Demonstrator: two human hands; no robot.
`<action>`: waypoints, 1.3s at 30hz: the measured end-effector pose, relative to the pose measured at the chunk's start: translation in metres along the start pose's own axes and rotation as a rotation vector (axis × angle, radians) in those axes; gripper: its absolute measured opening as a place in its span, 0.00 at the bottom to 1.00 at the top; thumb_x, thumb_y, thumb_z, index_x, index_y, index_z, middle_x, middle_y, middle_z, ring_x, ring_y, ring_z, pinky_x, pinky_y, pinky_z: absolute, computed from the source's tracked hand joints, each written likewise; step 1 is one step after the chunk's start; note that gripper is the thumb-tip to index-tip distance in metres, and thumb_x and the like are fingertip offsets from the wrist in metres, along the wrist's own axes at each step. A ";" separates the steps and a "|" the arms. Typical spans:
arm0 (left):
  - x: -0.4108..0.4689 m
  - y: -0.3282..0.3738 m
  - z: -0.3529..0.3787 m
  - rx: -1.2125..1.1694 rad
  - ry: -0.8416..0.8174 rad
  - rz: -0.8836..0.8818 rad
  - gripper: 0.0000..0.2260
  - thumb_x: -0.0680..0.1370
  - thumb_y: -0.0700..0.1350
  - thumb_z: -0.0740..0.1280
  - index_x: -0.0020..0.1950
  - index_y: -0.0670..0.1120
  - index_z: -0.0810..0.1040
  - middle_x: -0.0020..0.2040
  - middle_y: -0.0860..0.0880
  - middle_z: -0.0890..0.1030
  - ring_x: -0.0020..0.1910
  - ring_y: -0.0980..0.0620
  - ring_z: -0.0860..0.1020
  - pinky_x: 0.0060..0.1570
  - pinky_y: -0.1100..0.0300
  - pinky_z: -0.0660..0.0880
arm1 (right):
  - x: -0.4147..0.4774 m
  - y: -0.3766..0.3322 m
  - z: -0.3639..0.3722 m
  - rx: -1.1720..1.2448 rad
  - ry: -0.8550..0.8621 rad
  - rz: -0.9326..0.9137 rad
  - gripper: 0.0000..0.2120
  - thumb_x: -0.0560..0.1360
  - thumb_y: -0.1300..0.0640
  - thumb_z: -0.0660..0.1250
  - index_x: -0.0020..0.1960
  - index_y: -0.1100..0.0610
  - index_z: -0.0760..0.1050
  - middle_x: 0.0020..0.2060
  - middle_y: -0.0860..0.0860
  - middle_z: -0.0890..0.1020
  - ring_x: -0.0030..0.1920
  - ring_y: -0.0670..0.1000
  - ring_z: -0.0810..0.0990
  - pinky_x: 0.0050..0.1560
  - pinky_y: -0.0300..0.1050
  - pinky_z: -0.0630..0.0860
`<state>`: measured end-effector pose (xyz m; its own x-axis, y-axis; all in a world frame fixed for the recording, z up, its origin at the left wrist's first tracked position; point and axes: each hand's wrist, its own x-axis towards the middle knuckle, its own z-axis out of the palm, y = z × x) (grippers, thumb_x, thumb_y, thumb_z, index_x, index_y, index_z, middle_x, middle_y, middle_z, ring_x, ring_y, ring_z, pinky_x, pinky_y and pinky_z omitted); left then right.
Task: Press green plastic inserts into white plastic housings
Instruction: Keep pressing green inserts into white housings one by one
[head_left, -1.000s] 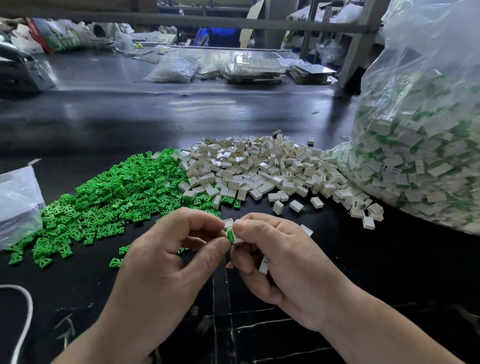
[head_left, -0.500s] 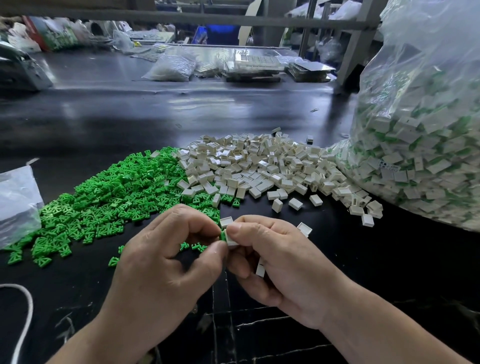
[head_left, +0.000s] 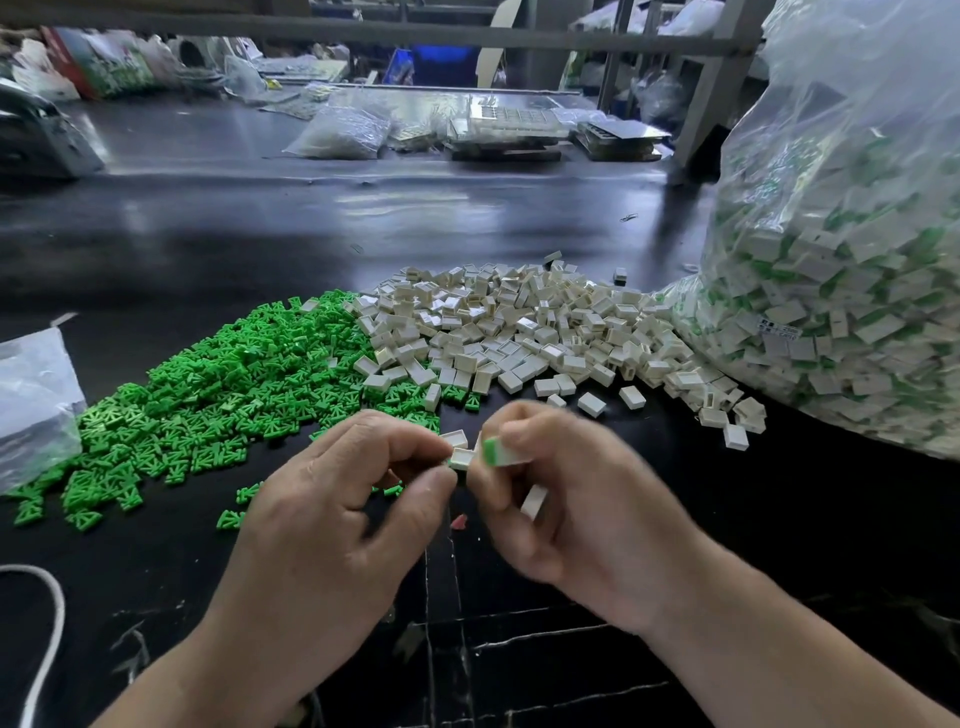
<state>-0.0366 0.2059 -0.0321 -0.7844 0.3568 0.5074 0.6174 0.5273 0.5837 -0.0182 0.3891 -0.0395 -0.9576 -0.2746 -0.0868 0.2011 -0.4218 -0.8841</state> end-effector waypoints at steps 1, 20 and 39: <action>0.000 -0.002 0.000 0.012 -0.029 -0.031 0.09 0.73 0.58 0.62 0.49 0.59 0.77 0.47 0.63 0.78 0.47 0.69 0.76 0.44 0.80 0.68 | 0.000 -0.005 -0.007 0.120 -0.021 -0.049 0.03 0.70 0.57 0.67 0.39 0.54 0.74 0.34 0.53 0.78 0.25 0.48 0.73 0.20 0.35 0.66; -0.003 -0.022 0.025 0.584 -0.344 0.089 0.24 0.70 0.54 0.74 0.65 0.49 0.79 0.40 0.50 0.75 0.39 0.47 0.75 0.38 0.51 0.75 | 0.011 0.008 -0.016 -1.742 0.293 -0.057 0.15 0.79 0.40 0.62 0.63 0.44 0.72 0.51 0.47 0.81 0.54 0.55 0.80 0.50 0.49 0.74; -0.002 -0.017 0.021 0.400 -0.334 0.054 0.08 0.70 0.52 0.73 0.39 0.53 0.75 0.37 0.57 0.73 0.37 0.55 0.72 0.39 0.63 0.65 | 0.003 -0.002 -0.021 -0.792 0.234 0.067 0.04 0.74 0.54 0.69 0.49 0.48 0.79 0.37 0.50 0.84 0.27 0.44 0.74 0.24 0.37 0.68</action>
<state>-0.0468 0.2125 -0.0560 -0.7683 0.5841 0.2618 0.6381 0.7313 0.2410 -0.0262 0.4071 -0.0479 -0.9846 -0.0533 -0.1668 0.1384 0.3465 -0.9278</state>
